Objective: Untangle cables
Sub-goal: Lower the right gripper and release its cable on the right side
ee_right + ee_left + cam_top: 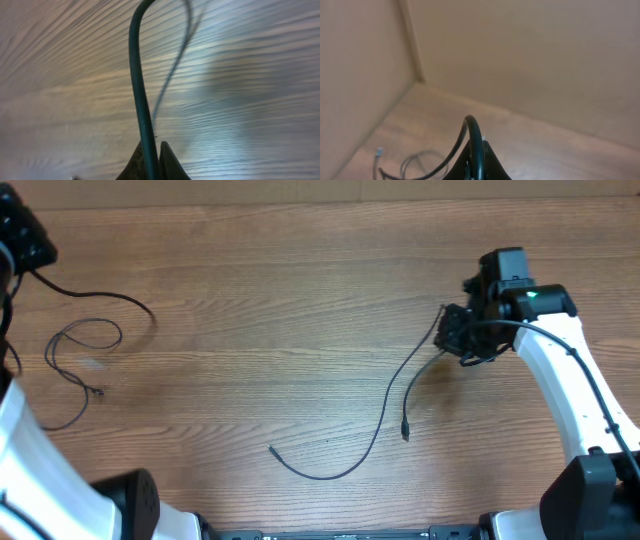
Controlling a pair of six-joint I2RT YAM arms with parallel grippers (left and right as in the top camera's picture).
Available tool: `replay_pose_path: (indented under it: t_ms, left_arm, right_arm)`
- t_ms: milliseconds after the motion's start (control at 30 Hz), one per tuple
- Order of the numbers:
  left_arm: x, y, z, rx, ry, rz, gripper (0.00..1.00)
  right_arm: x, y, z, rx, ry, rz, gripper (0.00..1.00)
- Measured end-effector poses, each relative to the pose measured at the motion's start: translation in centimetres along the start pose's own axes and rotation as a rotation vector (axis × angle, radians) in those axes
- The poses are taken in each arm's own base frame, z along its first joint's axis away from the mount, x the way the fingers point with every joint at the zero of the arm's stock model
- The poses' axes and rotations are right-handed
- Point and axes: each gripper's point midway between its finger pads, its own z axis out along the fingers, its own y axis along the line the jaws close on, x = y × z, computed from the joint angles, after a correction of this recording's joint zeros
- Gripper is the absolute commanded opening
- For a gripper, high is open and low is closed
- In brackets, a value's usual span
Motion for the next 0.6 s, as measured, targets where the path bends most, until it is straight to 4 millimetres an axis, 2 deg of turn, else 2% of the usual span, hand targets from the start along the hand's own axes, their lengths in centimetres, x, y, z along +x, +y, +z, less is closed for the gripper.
replay_pose_path:
  t_ms: [133,333,467,600]
  left_arm:
    - [2.3,0.9,5.0,-0.062,0.128,0.002,0.04]
    - [6.2,3.1,11.3,-0.175,0.298,-0.029,0.04]
    - [9.5,5.9,13.8,-0.274,0.428,-0.092,0.04]
    - [12.5,10.2,15.2,-0.399,0.536,-0.188,0.04]
  right_arm:
    - [0.7,1.4,0.2,-0.034,0.021,-0.052,0.04]
    - [1.0,1.5,0.2,-0.040,0.033,-0.064,0.04]
    - [1.1,1.5,0.3,-0.041,0.036,-0.067,0.04]
    - [1.1,1.5,0.2,-0.042,0.036,-0.069,0.04]
